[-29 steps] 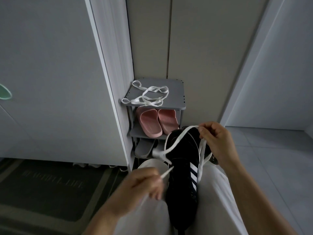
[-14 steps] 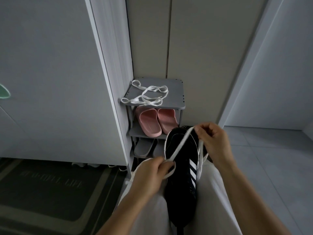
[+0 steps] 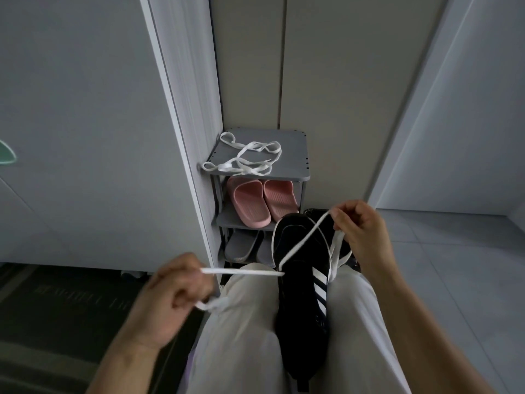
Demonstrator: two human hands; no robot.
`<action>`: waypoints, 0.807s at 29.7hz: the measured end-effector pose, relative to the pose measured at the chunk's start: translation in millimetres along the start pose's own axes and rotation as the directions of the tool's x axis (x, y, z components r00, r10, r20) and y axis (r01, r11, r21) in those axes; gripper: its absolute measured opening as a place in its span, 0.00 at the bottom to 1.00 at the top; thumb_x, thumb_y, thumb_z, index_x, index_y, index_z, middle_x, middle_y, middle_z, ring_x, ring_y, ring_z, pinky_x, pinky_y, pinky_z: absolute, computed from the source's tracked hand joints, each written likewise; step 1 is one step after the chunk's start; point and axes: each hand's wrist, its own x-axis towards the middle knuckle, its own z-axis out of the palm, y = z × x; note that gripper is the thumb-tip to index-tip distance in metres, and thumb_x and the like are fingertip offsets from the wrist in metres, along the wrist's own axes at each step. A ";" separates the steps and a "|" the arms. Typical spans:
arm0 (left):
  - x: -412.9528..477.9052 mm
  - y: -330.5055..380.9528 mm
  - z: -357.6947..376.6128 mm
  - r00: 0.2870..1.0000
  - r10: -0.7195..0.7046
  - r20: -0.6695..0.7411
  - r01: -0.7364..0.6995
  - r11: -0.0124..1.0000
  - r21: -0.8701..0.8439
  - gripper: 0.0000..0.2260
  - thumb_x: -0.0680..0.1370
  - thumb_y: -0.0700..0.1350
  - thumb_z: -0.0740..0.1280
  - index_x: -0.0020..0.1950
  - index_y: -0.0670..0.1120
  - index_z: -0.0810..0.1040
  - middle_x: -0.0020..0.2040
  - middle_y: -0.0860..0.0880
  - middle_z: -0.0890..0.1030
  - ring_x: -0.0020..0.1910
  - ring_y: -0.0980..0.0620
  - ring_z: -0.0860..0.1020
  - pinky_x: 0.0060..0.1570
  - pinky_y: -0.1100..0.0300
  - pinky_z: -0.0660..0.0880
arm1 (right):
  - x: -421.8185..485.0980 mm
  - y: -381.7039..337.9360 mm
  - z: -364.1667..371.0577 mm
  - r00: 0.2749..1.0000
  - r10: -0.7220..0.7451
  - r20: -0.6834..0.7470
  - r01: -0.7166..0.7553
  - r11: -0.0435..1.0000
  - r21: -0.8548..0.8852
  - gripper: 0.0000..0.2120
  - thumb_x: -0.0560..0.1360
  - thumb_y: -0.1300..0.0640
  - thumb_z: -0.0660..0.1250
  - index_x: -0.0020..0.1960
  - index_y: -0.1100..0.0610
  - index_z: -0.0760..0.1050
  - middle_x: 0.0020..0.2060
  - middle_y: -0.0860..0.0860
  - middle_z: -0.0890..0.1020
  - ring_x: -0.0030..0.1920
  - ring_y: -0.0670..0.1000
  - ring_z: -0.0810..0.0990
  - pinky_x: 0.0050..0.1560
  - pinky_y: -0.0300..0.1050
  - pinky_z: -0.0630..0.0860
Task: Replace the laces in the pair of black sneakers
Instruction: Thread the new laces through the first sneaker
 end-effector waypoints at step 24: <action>-5.2 -56.4 43.4 0.966 -0.030 0.257 -0.235 0.308 0.922 0.13 0.72 0.53 0.57 0.30 0.49 0.64 0.25 0.55 0.68 0.27 0.57 0.67 0.43 0.67 0.66 | -26.0 -1.7 -0.7 0.924 0.058 0.377 -0.046 0.998 -0.039 0.07 0.75 0.66 0.64 0.43 0.55 0.77 0.27 0.45 0.79 0.30 0.41 0.74 0.31 0.30 0.70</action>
